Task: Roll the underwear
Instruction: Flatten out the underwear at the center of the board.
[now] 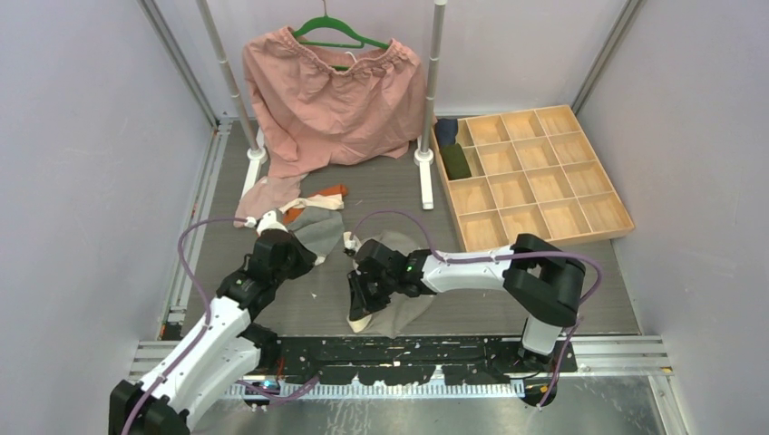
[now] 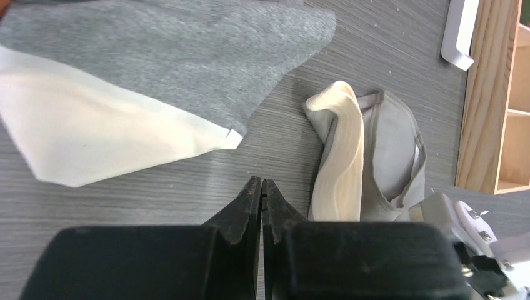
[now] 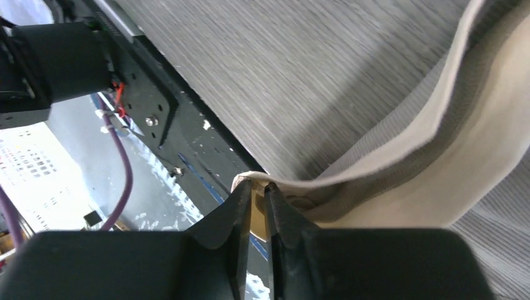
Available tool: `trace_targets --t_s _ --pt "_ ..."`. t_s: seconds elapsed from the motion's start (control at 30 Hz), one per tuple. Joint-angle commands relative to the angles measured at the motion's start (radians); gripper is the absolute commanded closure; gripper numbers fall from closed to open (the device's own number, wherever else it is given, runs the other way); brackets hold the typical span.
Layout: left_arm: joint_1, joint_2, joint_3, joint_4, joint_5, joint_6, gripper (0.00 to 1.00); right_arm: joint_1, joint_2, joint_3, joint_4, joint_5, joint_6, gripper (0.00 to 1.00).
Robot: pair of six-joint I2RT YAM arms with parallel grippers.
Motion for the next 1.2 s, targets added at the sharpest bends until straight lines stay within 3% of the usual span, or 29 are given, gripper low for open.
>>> trace_targets --t_s 0.0,0.23,0.33,0.4,0.63,0.77,1.17 --pt "-0.003 -0.078 -0.016 -0.114 -0.091 -0.028 0.95 0.006 -0.064 0.032 0.101 -0.023 -0.049 0.77" --pt "-0.003 -0.110 -0.033 -0.125 -0.066 -0.022 0.94 -0.011 -0.263 0.007 -0.032 0.314 -0.240 0.58" --pt "-0.003 -0.102 -0.031 -0.118 -0.036 -0.007 0.93 -0.057 -0.290 0.012 -0.130 0.487 -0.250 0.54" --pt "-0.003 -0.102 -0.034 -0.113 -0.012 0.000 0.92 -0.117 -0.293 -0.001 -0.164 0.519 -0.230 0.54" --pt "-0.018 -0.104 -0.046 -0.034 0.167 0.010 0.90 -0.247 -0.187 0.031 -0.198 0.359 -0.267 0.69" --pt "-0.094 -0.138 -0.037 -0.021 0.160 0.009 0.90 -0.248 -0.098 0.097 -0.158 0.205 -0.338 0.71" --pt "-0.225 -0.128 -0.017 0.013 0.093 0.012 0.99 -0.300 0.202 0.370 -0.199 0.180 -0.402 0.82"
